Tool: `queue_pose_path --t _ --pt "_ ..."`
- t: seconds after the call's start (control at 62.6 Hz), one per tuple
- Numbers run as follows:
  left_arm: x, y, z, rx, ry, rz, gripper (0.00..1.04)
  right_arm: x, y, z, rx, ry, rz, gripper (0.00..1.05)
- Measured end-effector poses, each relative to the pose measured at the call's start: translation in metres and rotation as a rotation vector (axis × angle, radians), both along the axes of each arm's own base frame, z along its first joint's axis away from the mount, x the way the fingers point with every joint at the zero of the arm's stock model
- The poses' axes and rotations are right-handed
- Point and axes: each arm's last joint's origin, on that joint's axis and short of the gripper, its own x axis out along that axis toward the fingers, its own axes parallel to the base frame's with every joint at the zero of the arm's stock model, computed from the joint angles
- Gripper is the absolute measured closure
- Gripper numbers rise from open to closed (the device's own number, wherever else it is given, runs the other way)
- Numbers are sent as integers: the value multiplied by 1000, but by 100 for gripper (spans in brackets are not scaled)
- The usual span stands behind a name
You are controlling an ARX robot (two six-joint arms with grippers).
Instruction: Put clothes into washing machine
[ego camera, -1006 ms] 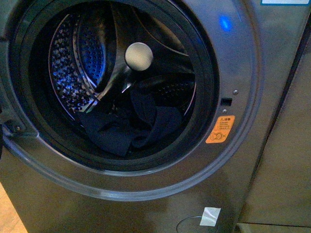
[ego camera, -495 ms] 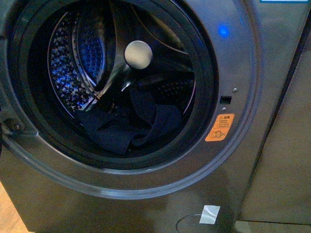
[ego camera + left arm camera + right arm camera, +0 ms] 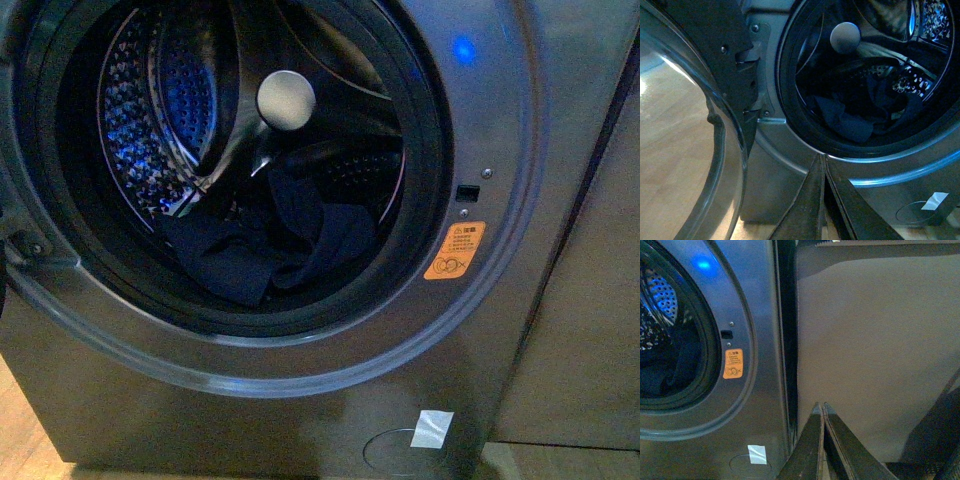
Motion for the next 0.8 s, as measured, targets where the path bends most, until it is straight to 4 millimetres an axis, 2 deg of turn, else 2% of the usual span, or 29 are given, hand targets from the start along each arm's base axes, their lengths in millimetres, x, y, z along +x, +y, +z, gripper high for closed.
queue_pose_path --t 0.032,0.08,0.479,0.495,0.527,0.798 --pt "0 0 0 0 0 0 101 0 0 0 1 0 0 96" --pt "0 0 0 0 0 0 90 0 0 0 1 0 0 84" --pt "0 0 0 0 0 0 17 0 0 0 1 0 0 12" --pt "0 0 0 0 0 0 11 0 0 0 1 0 0 7" --pt "0 0 0 0 0 0 5 0 0 0 2 0 0 6" --pt "0 0 0 2 0 0 7 0 0 0 1 0 0 7"
